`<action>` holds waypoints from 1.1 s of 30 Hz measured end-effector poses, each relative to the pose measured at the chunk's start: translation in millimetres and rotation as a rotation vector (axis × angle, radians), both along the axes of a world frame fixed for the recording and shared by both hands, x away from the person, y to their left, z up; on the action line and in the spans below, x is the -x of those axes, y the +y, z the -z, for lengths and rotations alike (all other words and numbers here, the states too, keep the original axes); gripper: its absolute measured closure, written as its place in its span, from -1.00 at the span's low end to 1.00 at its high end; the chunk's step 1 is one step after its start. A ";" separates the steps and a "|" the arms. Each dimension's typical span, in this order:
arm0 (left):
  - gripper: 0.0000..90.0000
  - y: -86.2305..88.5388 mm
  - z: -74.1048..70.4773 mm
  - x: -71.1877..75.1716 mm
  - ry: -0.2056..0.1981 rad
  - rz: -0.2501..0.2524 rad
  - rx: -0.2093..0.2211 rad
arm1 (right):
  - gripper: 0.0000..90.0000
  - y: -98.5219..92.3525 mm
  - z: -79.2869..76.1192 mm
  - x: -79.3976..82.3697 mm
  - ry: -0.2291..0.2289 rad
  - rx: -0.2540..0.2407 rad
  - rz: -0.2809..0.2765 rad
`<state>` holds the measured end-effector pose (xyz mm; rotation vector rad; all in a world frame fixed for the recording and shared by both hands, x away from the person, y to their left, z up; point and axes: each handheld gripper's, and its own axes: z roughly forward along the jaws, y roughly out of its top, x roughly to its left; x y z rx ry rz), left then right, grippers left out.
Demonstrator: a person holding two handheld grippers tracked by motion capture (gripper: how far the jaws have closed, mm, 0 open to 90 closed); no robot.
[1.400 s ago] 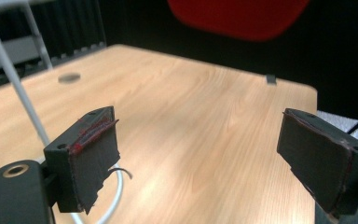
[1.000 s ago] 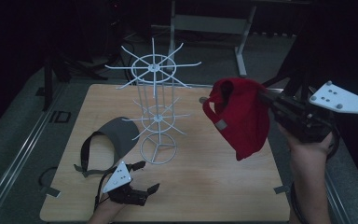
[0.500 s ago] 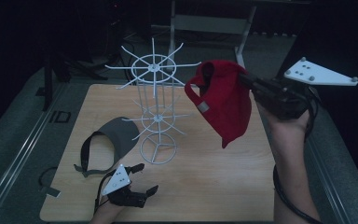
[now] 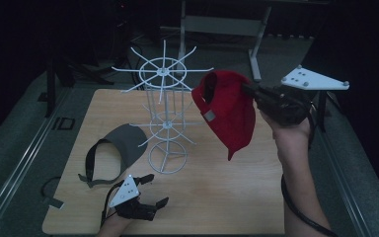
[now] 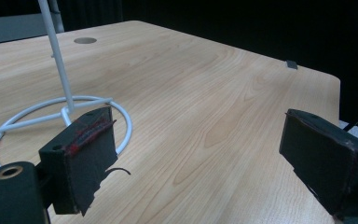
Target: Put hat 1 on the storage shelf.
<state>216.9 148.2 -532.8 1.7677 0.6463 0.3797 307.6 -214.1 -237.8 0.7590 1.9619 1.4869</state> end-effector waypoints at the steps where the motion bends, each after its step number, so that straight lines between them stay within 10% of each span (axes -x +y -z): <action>1: -0.75 0.1 0.1 -0.1 -0.001 0.001 -0.002 | 0.97 -0.4 2.4 -0.4 0.005 0.001 0.000; 18: -0.75 0.1 2.8 0.3 0.010 0.001 0.007 | 0.92 -12.7 43.5 7.6 0.045 0.005 -0.050; 33: -0.75 2.1 5.2 0.0 0.009 -0.018 0.012 | 0.10 -46.3 72.9 26.3 0.096 -0.066 -0.096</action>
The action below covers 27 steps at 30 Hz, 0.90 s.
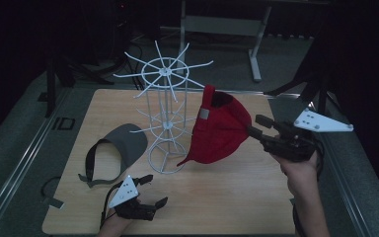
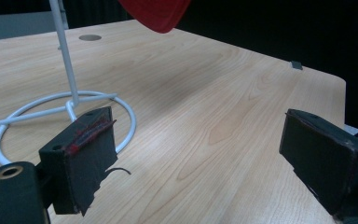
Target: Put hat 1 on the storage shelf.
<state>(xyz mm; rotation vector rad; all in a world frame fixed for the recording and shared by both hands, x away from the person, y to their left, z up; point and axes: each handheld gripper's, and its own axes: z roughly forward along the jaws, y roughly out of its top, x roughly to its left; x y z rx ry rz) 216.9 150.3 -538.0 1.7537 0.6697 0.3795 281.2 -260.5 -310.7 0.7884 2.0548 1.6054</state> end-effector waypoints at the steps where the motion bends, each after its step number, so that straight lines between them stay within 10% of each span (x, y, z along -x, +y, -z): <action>1: -0.75 0.1 0.0 0.1 0.001 0.000 0.003 | 0.07 -4.4 2.2 3.0 -0.001 -0.003 0.004; 11: -0.75 -0.8 1.4 -0.1 0.015 -0.006 0.027 | -0.14 -38.9 21.3 27.5 -0.001 -0.018 0.037; 27: -0.78 2.0 3.3 2.0 0.046 -0.008 0.043 | -0.60 -60.8 106.4 23.7 0.201 0.053 0.115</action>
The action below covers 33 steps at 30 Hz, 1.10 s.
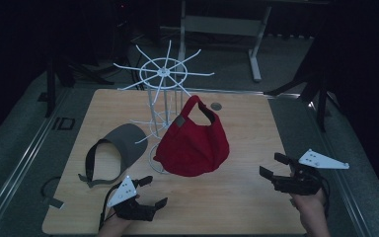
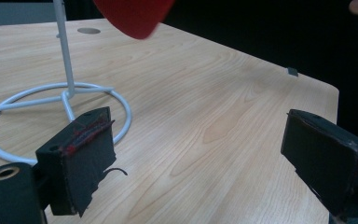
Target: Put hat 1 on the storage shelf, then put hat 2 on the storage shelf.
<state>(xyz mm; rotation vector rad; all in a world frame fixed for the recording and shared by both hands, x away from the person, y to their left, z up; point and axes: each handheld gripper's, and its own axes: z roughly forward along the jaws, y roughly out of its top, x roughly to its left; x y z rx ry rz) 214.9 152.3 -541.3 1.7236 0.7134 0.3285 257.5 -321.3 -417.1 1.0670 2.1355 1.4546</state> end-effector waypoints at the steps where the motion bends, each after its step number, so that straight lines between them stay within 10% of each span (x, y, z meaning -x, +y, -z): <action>1: -0.80 0.5 -0.1 0.7 0.002 -0.001 0.006 | -0.61 -2.6 5.5 -1.0 0.004 -0.021 0.000; 8: -0.84 4.7 0.2 7.1 -0.013 -0.003 0.015 | -0.70 -18.6 42.1 -6.1 0.038 -0.072 0.006; 15: -0.84 12.8 2.4 10.2 -0.006 -0.045 -0.028 | -0.69 -22.1 64.8 -2.5 -0.004 0.010 0.070; 33: -0.84 55.3 8.8 16.1 0.038 -0.269 -0.165 | -0.69 -42.9 112.0 -8.3 0.013 0.057 0.201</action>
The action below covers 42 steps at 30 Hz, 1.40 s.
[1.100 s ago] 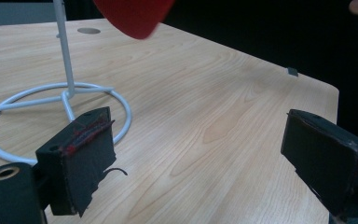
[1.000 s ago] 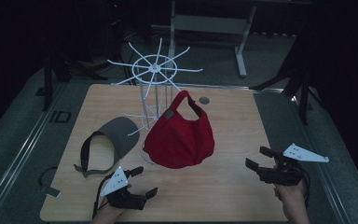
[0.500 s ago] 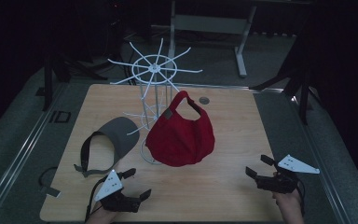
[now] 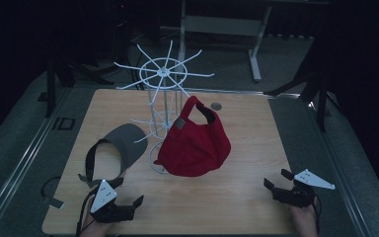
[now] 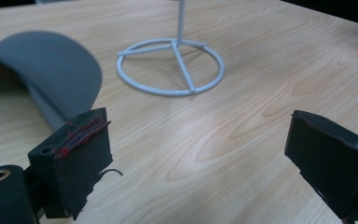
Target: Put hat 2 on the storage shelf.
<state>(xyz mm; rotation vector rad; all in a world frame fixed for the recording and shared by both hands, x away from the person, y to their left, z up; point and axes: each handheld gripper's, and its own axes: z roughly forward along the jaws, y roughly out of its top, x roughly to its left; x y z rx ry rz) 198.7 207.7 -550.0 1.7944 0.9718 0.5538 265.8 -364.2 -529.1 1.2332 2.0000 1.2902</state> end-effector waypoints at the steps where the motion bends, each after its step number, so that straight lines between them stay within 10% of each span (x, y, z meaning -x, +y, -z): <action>1: -0.84 2.1 0.4 0.5 -0.003 -0.005 0.003 | -0.69 -1.1 1.1 -0.4 -0.006 -0.007 0.003; 19: -0.84 70.4 -5.0 6.1 0.045 -0.223 -0.031 | -0.69 -6.7 18.3 -5.6 -0.014 0.013 0.094; 26: -0.83 96.6 0.4 -0.8 0.123 -0.324 -0.083 | -0.69 -3.5 24.3 -8.2 0.004 0.020 0.079; 42: -0.57 97.3 13.3 -34.5 0.248 -0.339 -0.145 | -0.69 -5.0 26.1 -9.0 0.013 0.009 0.076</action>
